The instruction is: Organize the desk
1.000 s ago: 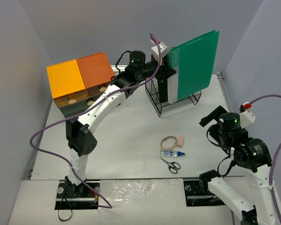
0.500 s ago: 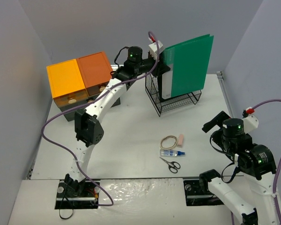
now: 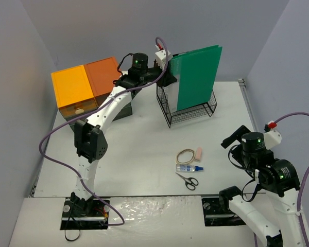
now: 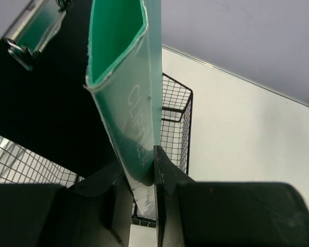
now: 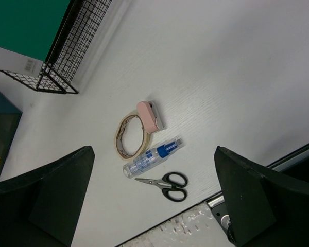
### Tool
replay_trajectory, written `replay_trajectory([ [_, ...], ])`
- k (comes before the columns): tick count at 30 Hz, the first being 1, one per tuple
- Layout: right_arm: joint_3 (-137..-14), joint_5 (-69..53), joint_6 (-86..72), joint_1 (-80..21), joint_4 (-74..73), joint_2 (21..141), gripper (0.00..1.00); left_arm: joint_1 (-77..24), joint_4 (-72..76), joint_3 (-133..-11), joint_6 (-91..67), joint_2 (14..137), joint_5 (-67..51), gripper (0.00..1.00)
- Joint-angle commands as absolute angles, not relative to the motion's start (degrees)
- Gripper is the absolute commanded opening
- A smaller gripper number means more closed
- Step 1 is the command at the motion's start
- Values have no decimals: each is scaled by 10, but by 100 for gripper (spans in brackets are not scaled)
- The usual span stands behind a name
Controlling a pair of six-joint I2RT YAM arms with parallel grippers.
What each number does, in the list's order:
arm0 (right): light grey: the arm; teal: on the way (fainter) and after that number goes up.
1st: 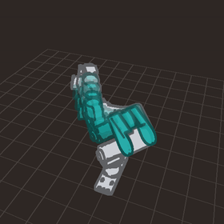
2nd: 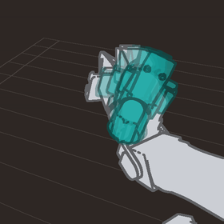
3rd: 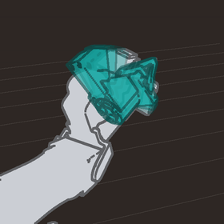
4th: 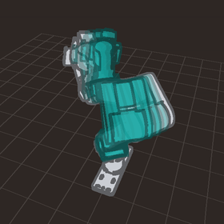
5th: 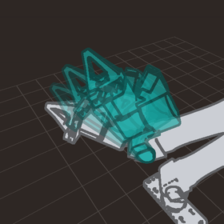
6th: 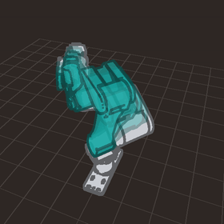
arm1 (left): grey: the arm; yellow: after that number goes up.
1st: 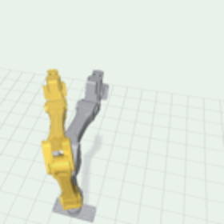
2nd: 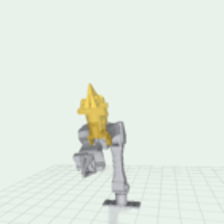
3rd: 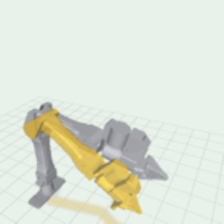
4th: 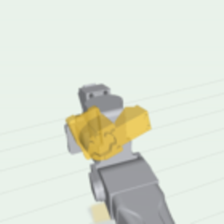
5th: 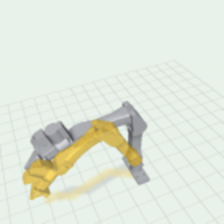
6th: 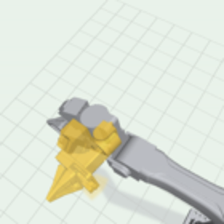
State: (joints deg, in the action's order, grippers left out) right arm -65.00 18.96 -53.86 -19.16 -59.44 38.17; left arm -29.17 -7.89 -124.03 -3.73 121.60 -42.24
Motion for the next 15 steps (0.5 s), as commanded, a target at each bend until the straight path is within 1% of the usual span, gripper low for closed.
replay_trajectory([
  [1, -640, 195, -552, -192, -582, 386, 100, -284, -12, -1228, -54, 1163, -441, 0],
  [7, -631, 192, -551, -192, -579, 381, 100, -298, 39, -1176, -81, 1159, -442, 0],
  [9, -626, 189, -551, -192, -577, 377, 100, -310, 26, -1176, -71, 1161, -433, 7],
  [10, -625, 189, -550, -192, -577, 374, 100, -313, 17, -1188, -66, 1163, -431, 16],
  [11, -624, 186, -548, -192, -577, 374, 100, -316, 4, -1197, -61, 1166, -431, 28],
  [12, -623, 185, -548, -192, -577, 372, 100, -322, -22, -1208, -51, 1167, -430, 45],
  [13, -623, 185, -548, -192, -578, 371, 100, -323, -25, -1220, -49, 1167, -428, 47],
  [14, -625, 185, -548, -192, -578, 369, 100, -331, -44, -1235, -38, 1165, -425, 59],
  [15, -627, 185, -547, -192, -578, 366, 100, -334, -54, -1252, -34, 1160, -423, 65],
])
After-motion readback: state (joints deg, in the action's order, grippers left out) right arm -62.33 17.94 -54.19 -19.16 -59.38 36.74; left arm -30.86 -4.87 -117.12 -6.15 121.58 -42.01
